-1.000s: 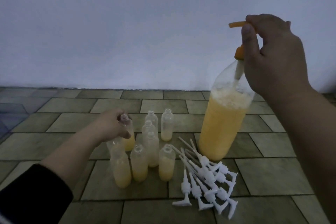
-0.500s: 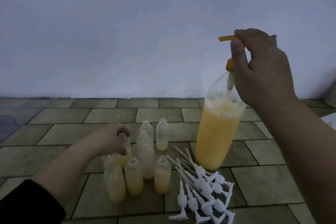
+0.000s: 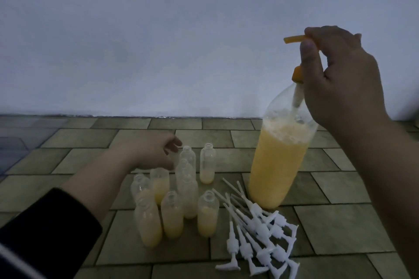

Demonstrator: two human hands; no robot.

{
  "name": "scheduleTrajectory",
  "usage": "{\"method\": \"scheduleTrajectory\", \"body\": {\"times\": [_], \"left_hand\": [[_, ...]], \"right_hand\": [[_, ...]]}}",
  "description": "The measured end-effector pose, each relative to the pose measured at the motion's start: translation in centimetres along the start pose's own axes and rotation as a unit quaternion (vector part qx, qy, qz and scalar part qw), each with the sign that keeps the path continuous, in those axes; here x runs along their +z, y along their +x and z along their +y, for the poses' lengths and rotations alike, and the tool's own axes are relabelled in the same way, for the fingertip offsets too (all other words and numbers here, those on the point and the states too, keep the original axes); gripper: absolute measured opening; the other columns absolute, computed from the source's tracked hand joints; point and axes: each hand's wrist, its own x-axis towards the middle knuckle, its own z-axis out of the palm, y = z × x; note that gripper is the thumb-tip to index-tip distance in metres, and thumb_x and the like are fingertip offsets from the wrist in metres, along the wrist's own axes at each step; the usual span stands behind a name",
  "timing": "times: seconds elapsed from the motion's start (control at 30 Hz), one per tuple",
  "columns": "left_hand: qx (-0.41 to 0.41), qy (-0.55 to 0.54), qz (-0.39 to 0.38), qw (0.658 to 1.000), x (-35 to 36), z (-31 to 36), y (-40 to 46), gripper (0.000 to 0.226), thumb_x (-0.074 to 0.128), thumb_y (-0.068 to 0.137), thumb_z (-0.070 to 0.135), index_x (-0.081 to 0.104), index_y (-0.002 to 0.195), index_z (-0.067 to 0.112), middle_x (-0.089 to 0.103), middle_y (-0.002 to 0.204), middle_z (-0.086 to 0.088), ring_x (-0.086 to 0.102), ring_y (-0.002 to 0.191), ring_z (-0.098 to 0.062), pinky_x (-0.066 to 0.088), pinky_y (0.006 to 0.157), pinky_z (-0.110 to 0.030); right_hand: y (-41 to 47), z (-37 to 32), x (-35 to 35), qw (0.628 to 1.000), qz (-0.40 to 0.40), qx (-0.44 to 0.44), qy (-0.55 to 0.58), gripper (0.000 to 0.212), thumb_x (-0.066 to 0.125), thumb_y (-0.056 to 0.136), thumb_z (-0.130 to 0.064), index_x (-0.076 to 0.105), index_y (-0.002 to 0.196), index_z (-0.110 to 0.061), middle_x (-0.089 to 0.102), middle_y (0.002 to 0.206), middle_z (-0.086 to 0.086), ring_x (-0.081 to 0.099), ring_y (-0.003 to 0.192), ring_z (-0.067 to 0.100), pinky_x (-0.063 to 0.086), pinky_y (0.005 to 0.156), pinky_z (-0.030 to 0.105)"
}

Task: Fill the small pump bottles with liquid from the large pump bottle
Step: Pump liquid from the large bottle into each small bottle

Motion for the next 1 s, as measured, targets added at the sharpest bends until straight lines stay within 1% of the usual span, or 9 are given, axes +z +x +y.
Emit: {"method": "scheduleTrajectory", "body": {"times": [0.1,0.17,0.3,0.43,0.5,0.6,0.77,0.9,1.0], "left_hand": [[-0.017,0.051,-0.043,0.998,0.2,0.6,0.2,0.074,0.078,0.071,0.029,0.039,0.134,0.028,0.053,0.128,0.012,0.051,0.114,-0.011,0.049,0.094,-0.034],[-0.036,0.059,-0.029,0.997,0.5,0.7,0.0,0.076,0.081,0.068,0.032,0.041,0.132,0.027,0.054,0.125,0.01,0.053,0.11,-0.013,0.052,0.087,-0.031],[-0.019,0.066,0.015,0.998,0.9,1.0,-0.7,0.053,0.081,0.068,0.034,0.051,0.11,0.029,0.056,0.11,0.012,0.055,0.101,-0.009,0.046,0.071,-0.019],[-0.005,0.064,-0.008,0.998,1.8,1.5,-0.9,0.048,0.078,0.072,0.036,0.053,0.113,0.028,0.058,0.108,0.012,0.054,0.1,-0.008,0.045,0.08,-0.023],[-0.009,0.07,-0.003,0.998,2.1,1.6,-0.9,0.051,0.078,0.072,0.035,0.053,0.115,0.026,0.059,0.109,0.011,0.055,0.1,-0.01,0.048,0.083,-0.026],[-0.012,0.067,-0.002,0.998,2.1,1.6,-1.0,0.053,0.077,0.073,0.031,0.051,0.119,0.026,0.059,0.113,0.01,0.055,0.103,-0.011,0.049,0.086,-0.028],[-0.012,0.059,0.018,0.998,2.0,1.4,-0.9,0.052,0.075,0.076,0.025,0.051,0.121,0.026,0.059,0.114,0.01,0.055,0.1,-0.01,0.046,0.08,-0.024],[-0.023,0.073,0.034,0.996,2.2,1.6,-1.2,0.052,0.078,0.073,0.025,0.052,0.118,0.026,0.057,0.116,0.008,0.055,0.102,-0.012,0.049,0.083,-0.028],[-0.021,0.087,0.067,0.994,2.2,2.1,-2.1,0.06,0.08,0.07,0.02,0.048,0.121,0.027,0.053,0.12,0.007,0.052,0.105,-0.014,0.046,0.076,-0.027]], "right_hand": [[0.1,0.1,0.0,1.0,0.003,0.0,-0.002,0.04,0.033,0.101,-0.034,0.054,0.127,-0.01,0.055,0.13,0.004,0.044,0.124,0.016,0.016,0.116,0.035],[0.0,0.2,-0.1,1.0,0.003,-0.002,-0.001,0.04,0.033,0.101,-0.033,0.054,0.127,-0.011,0.055,0.13,0.004,0.044,0.124,0.016,0.016,0.115,0.034],[0.0,0.2,0.0,1.0,-0.001,-0.001,-0.003,0.042,0.033,0.101,-0.034,0.054,0.128,-0.011,0.055,0.131,0.003,0.043,0.126,0.016,0.014,0.116,0.033],[0.0,0.1,-0.1,1.0,-0.001,0.003,0.002,0.043,0.032,0.101,-0.035,0.054,0.128,-0.01,0.054,0.132,0.003,0.044,0.127,0.016,0.011,0.115,0.029],[0.0,0.1,0.0,1.0,0.001,0.002,0.003,0.043,0.032,0.101,-0.035,0.054,0.128,-0.01,0.055,0.131,0.004,0.045,0.126,0.017,0.016,0.116,0.035],[0.0,0.0,0.0,1.0,0.005,-0.002,0.002,0.043,0.031,0.101,-0.036,0.054,0.127,-0.011,0.055,0.13,0.005,0.046,0.123,0.017,0.026,0.112,0.044],[-0.2,-0.2,-0.1,1.0,0.002,0.001,0.005,0.045,0.03,0.101,-0.038,0.053,0.129,-0.012,0.054,0.132,0.006,0.046,0.122,0.019,0.028,0.111,0.047],[-0.3,-0.2,-0.3,1.0,0.0,0.002,-0.001,0.044,0.031,0.101,-0.038,0.052,0.13,-0.013,0.052,0.133,0.005,0.046,0.122,0.018,0.027,0.111,0.046],[-0.4,-0.2,-0.1,1.0,0.005,0.0,0.007,0.046,0.03,0.1,-0.039,0.052,0.129,-0.012,0.053,0.132,0.006,0.047,0.121,0.019,0.028,0.111,0.047]]}}
